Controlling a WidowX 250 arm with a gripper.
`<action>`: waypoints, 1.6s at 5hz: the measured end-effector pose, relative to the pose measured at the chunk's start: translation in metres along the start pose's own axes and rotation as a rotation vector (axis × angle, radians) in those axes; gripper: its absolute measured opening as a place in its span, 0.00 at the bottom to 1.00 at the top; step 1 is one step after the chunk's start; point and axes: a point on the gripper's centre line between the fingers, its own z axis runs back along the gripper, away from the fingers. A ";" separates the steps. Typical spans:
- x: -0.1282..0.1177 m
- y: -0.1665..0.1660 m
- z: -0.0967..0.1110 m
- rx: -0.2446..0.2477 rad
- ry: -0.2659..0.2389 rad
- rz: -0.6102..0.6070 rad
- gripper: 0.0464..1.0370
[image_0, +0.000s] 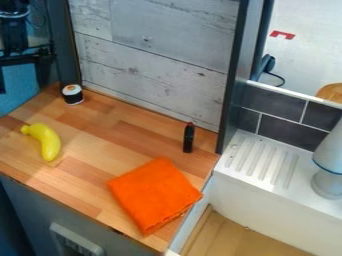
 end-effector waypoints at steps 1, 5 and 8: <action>-0.003 -0.001 -0.011 0.014 0.031 -0.003 0.96; 0.053 -0.049 -0.062 -0.163 -0.008 -0.094 0.96; 0.088 -0.064 -0.086 -0.219 -0.027 -0.075 0.96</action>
